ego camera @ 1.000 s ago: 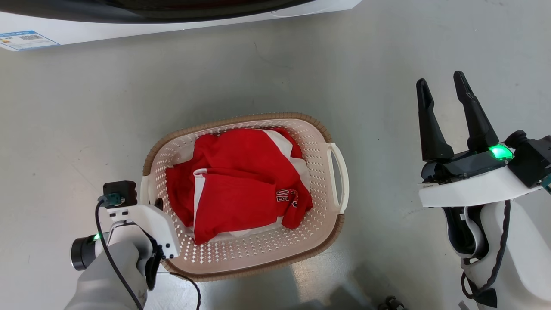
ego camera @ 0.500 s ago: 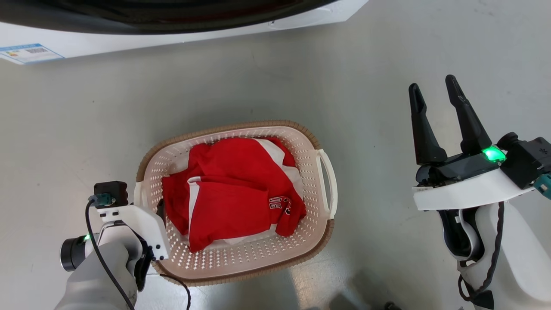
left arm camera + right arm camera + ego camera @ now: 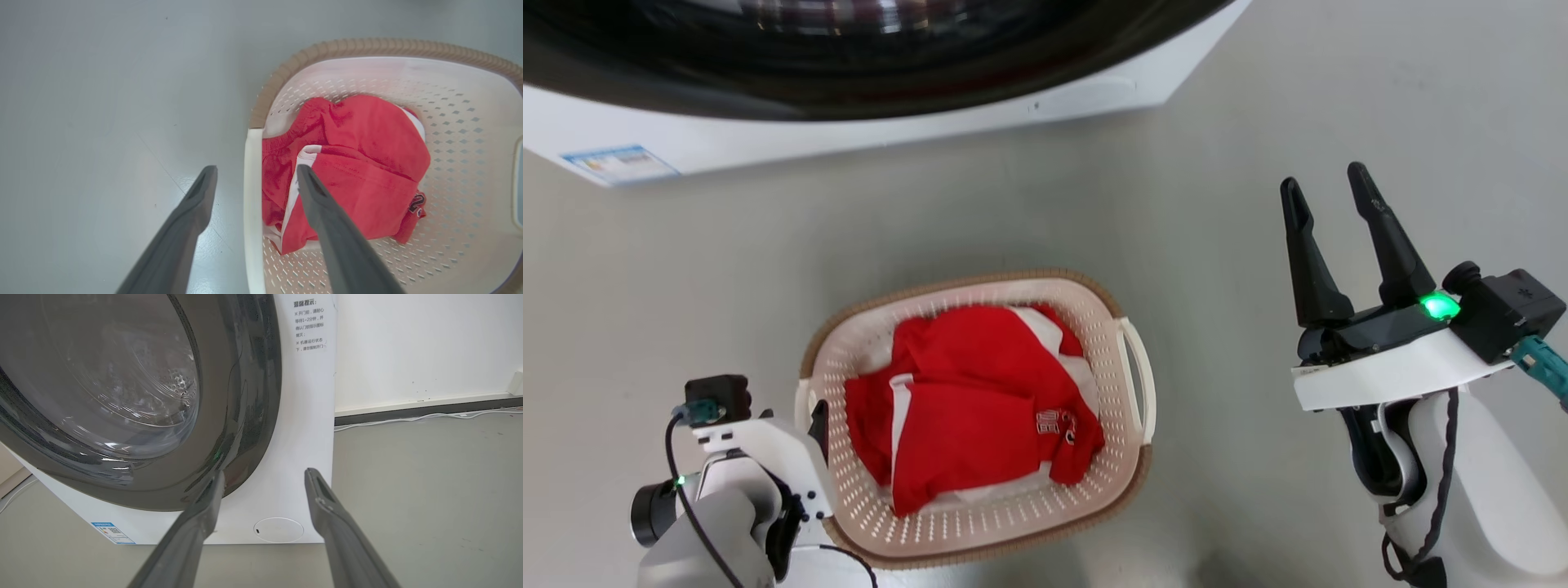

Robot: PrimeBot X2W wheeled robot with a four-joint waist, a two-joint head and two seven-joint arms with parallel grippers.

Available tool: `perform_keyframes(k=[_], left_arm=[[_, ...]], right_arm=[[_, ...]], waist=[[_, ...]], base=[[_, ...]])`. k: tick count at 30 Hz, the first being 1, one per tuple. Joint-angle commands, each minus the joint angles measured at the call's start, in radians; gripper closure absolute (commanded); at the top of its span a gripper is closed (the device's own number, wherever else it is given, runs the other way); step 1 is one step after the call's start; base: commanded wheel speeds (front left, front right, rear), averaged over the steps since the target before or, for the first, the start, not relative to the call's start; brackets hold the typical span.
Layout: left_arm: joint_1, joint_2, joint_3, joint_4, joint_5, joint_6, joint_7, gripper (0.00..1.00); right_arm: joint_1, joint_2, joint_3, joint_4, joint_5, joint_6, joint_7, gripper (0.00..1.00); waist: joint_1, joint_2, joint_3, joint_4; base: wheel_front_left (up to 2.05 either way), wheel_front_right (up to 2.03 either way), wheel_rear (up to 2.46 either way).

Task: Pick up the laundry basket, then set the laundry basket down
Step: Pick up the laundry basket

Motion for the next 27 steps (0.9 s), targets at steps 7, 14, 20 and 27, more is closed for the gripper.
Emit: perform_keyframes(k=[7, 14, 20, 27], left_arm=[[0.037, 0.084, 0.107, -0.127, 0.071, 0.007, -0.020, 0.00], [0.151, 0.073, 0.283, -0.347, 0.231, 0.063, -0.020, 0.00], [0.277, 0.027, 0.422, -0.561, 0.377, 0.109, -0.020, 0.00], [0.416, -0.021, 0.533, -0.807, 0.504, 0.147, -0.020, 0.00]], right_arm=[[0.064, 0.013, 0.014, 0.015, 0.015, 0.007, -0.009, 0.00], [0.118, 0.022, -0.011, 0.036, 0.001, 0.007, -0.009, 0.00], [0.168, 0.025, -0.023, 0.038, -0.003, 0.007, -0.009, 0.00], [0.196, 0.021, -0.032, 0.015, -0.007, 0.007, -0.009, 0.00]], waist=[[0.0000, 0.0000, -0.151, 0.027], [0.0000, 0.0000, -0.283, 0.065], [0.0000, 0.0000, -0.374, 0.102], [0.0000, 0.0000, -0.435, 0.129]], base=[[0.00, 0.00, 0.00], [0.00, 0.00, 0.00], [0.00, 0.00, 0.00], [0.00, 0.00, 0.00]])
